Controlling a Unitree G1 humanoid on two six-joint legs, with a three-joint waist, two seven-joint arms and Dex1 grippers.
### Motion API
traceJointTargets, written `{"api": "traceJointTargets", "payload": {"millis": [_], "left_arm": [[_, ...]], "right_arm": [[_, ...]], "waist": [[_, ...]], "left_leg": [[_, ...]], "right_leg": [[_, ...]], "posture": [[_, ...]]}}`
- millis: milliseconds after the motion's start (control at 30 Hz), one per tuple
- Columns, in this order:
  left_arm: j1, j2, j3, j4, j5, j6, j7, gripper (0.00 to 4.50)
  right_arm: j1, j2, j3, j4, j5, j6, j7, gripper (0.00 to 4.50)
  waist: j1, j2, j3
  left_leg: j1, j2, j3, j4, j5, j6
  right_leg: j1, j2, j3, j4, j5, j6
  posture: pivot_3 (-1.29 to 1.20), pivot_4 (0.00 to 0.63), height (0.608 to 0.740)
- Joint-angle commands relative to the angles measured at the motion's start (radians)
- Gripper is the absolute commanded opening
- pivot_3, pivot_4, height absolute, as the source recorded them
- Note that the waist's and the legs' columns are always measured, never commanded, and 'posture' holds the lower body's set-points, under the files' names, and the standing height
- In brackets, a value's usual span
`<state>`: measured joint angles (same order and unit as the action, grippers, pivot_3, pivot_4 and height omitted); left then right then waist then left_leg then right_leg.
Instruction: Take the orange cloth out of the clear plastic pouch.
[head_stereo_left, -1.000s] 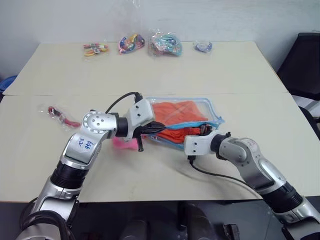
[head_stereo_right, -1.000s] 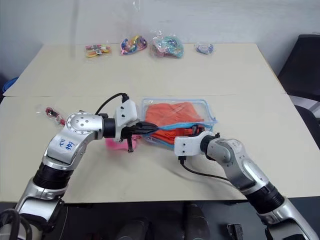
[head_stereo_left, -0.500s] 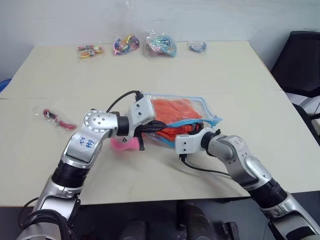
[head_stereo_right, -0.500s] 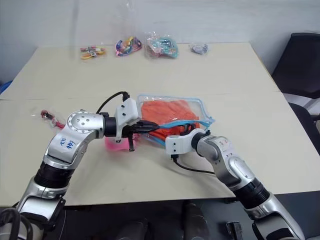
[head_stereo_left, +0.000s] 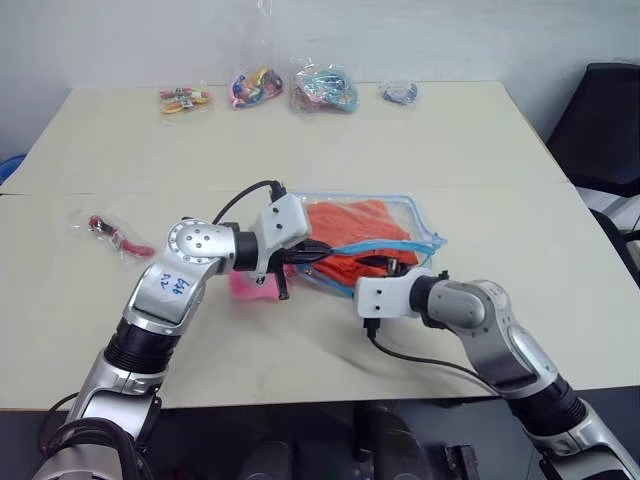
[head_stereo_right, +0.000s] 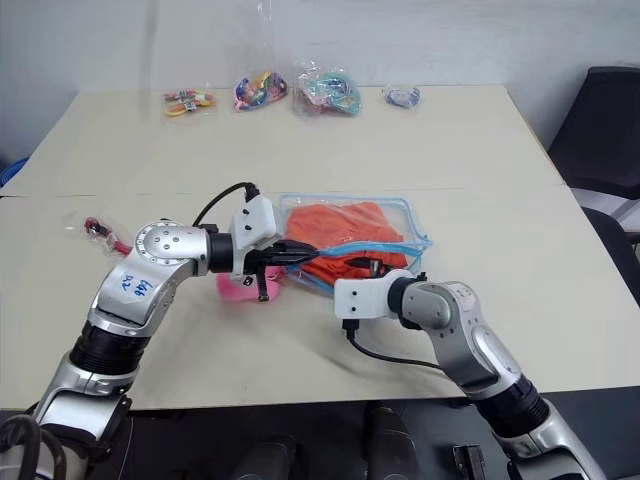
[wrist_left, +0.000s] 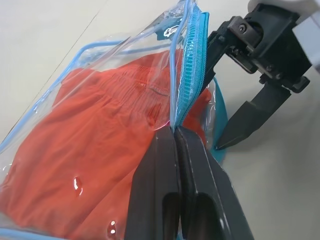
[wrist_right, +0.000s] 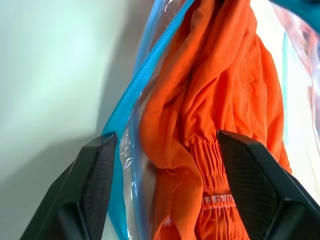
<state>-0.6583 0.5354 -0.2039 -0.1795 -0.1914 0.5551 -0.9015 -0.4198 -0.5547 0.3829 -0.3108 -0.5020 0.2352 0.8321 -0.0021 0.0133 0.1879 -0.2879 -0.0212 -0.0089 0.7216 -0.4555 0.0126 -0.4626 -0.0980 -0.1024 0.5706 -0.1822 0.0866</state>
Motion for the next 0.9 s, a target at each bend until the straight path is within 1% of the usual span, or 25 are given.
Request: {"api": "traceJointTargets", "payload": {"millis": [33,167,267,467,600,700,800,900], "left_arm": [[-0.017,-0.009,0.005,-0.018,-0.006,-0.011,0.01,0.0],[-0.012,-0.006,0.009,-0.026,-0.008,-0.006,0.011,0.0],[-0.001,0.003,0.01,-0.033,-0.008,-0.007,0.011,0.0],[0.003,0.007,0.01,-0.034,-0.006,-0.006,0.014,0.0],[0.003,0.003,0.006,-0.038,-0.006,-0.003,0.017,0.0],[0.002,0.003,0.005,-0.038,-0.005,-0.005,0.016,0.0],[-0.002,0.004,0.006,-0.035,-0.005,-0.005,0.017,0.0],[0.001,0.004,0.006,-0.049,-0.006,0.001,0.019,0.0]], "right_arm": [[-0.024,0.023,0.031,0.052,-0.048,-0.018,-0.049,3.28],[-0.034,0.04,0.006,0.031,-0.021,0.017,-0.037,3.28],[-0.023,0.023,-0.019,-0.006,0.014,0.034,-0.006,3.28],[-0.034,0.029,-0.057,-0.058,0.07,0.096,0.021,3.28],[-0.037,0.029,-0.043,-0.031,0.067,0.087,0.007,3.28],[-0.037,0.053,-0.051,-0.02,0.082,0.11,-0.008,3.28],[-0.041,0.026,-0.027,0.015,0.047,0.063,-0.021,3.28],[-0.056,0.034,-0.01,0.066,0.019,0.045,-0.053,3.28]], "waist": [[0.0,0.0,0.0],[-0.001,0.0,0.0],[0.001,0.0,0.0],[0.001,0.0,0.0],[0.001,0.0,0.0],[0.001,0.0,0.0],[0.001,0.0,0.0],[0.0,0.0,0.0]], "left_leg": [[0.0,0.0,0.0,0.0,0.0,0.0],[0.0,0.0,0.0,0.0,0.0,0.0],[0.0,0.0,0.0,0.0,0.0,0.0],[-0.001,0.0,-0.003,0.0,0.0,0.0],[-0.001,0.0,-0.003,0.0,0.0,0.0],[-0.001,0.0,-0.003,0.0,0.0,0.0],[-0.001,0.0,-0.003,0.0,0.0,0.0],[-0.001,0.0,-0.004,0.0,0.0,0.0]], "right_leg": [[0.0,0.0,0.0,0.0,0.0,0.0],[0.0,0.0,0.0,0.001,0.0,0.0],[0.0,0.0,0.0,0.0,0.0,0.0],[-0.001,0.0,0.0,0.0,0.0,0.0],[-0.001,0.0,0.0,0.0,0.0,0.0],[-0.001,0.0,0.0,0.0,0.0,0.0],[-0.001,0.0,0.0,0.0,0.0,0.0],[-0.001,0.0,0.0,0.0,0.0,0.0]], "posture": [[0.0,0.15,0.74],[0.0,0.15,0.74],[0.0,0.15,0.74],[0.0,0.15,0.74],[0.0,0.15,0.74],[0.0,0.15,0.74],[0.0,0.15,0.74],[0.0,0.15,0.74]]}}
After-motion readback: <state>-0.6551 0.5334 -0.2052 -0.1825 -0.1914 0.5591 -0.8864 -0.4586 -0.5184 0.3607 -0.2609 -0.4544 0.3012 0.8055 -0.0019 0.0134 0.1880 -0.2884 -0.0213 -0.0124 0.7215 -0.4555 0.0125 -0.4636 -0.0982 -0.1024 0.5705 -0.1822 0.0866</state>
